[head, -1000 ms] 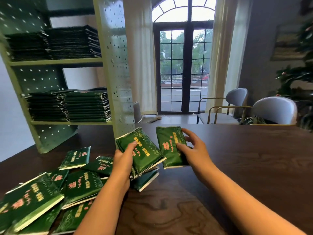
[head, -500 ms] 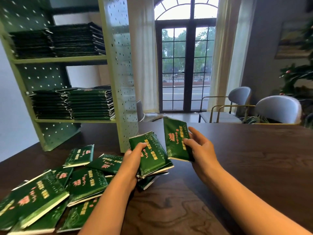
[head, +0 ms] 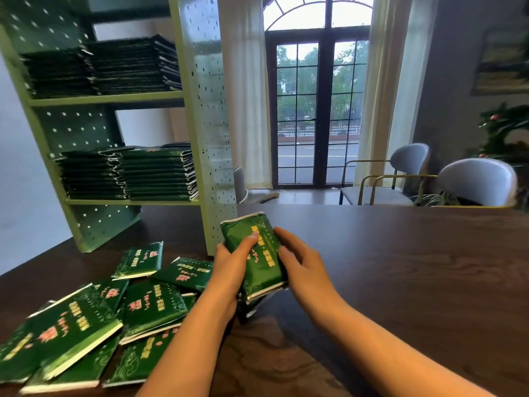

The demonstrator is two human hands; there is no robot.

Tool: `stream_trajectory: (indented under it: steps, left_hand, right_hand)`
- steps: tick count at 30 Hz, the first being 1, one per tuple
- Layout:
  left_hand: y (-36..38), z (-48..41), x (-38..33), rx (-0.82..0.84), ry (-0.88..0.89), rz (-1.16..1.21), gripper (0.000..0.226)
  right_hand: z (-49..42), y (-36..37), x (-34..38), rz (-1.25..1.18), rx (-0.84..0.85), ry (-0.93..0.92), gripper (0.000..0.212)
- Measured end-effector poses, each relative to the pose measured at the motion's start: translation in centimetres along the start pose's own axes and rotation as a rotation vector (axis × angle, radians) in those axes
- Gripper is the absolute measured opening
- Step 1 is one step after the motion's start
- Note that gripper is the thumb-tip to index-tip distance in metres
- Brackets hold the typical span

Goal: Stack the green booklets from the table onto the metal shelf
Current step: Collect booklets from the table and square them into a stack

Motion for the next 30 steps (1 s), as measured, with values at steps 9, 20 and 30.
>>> stream_trajectory:
  steps: [9, 20, 30]
  left_hand:
    - [-2.7, 0.4, -2.9, -0.374, 0.111, 0.222, 0.055]
    - [-4.2, 0.9, -3.3, -0.544, 0.231, 0.301, 0.065]
    - [-2.8, 1.9, -2.4, -0.479, 0.236, 0.200, 0.071]
  right_hand:
    - [0.6, 0.8, -2.4, 0.486, 0.335, -0.159, 0.036]
    - [1.6, 0.7, -2.1, 1.105, 0.440, -0.279, 0.040]
    - [0.5, -0.4, -1.5, 0.865, 0.444, -0.152, 0.059]
Point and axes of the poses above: each hand's wrist, its own z-axis away from the middle knuckle, its own y-axis out of the palm, x = y × z, the point moved 5 cm from there along -z, towards the middle knuckle, and after that the axes turned 12 degrees about -x, right-handed, at the moved point
